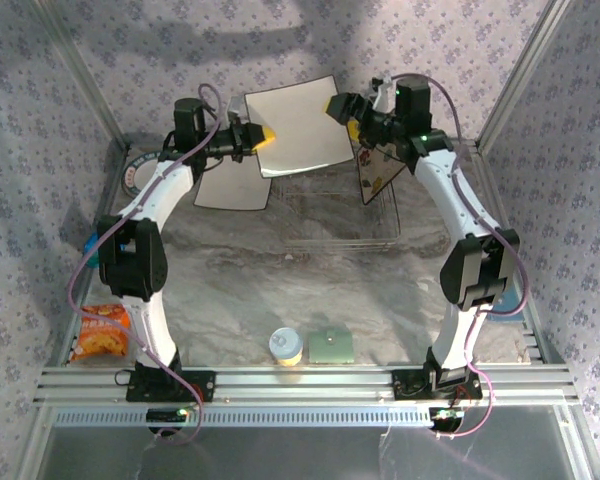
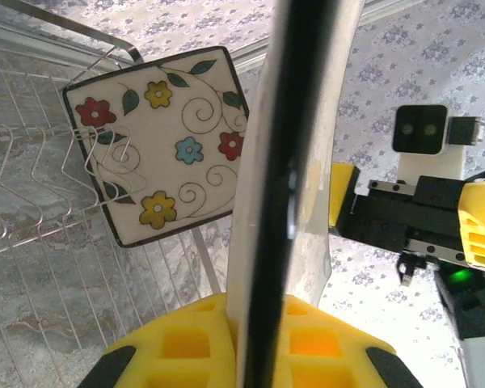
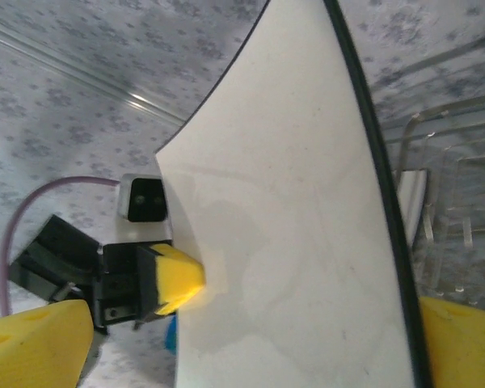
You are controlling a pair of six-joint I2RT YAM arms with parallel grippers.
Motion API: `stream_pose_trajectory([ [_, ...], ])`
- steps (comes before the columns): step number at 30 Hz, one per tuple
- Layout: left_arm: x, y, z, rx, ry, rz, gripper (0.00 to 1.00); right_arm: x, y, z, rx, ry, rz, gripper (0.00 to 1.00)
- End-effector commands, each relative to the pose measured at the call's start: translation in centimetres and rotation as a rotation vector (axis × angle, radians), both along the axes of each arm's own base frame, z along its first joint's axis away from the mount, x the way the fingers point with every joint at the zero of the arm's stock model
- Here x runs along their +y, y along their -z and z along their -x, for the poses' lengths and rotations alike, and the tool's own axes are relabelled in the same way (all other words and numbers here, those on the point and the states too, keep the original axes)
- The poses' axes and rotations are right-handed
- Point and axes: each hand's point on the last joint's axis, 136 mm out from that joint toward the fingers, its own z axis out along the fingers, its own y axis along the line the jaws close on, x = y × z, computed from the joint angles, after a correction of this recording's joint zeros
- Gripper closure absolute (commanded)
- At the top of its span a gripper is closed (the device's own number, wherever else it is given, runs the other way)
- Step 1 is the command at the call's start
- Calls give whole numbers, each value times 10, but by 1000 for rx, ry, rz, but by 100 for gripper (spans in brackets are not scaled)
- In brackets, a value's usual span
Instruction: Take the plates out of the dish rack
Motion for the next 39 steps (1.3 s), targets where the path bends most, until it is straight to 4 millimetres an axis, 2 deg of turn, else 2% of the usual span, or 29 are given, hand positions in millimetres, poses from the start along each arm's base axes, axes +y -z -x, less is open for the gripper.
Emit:
stream_pose_trajectory([
  [1,17,-51,-1,-180,-34,36,100,-27,-14,6,-64,87,222,1],
  [4,33,-56,-6,-190,-86,39,100,-59,-5,6,-37,190,430,1],
  [10,67,-61,-15,-201,-214,28,100,-116,-6,14,-9,379,673,1],
  [13,88,-62,-19,-210,-311,18,100,-137,-10,21,-10,442,772,1],
  [16,109,-61,-20,-225,-424,-2,100,-150,-17,26,-13,472,809,1],
  [28,175,-24,-21,-183,-831,37,100,-154,-15,32,-16,465,820,1],
  [35,196,3,-10,-165,-1011,64,100,-153,-11,32,-13,457,818,1],
  [39,199,18,-5,-145,-1081,95,100,-153,-10,32,-12,454,817,1],
])
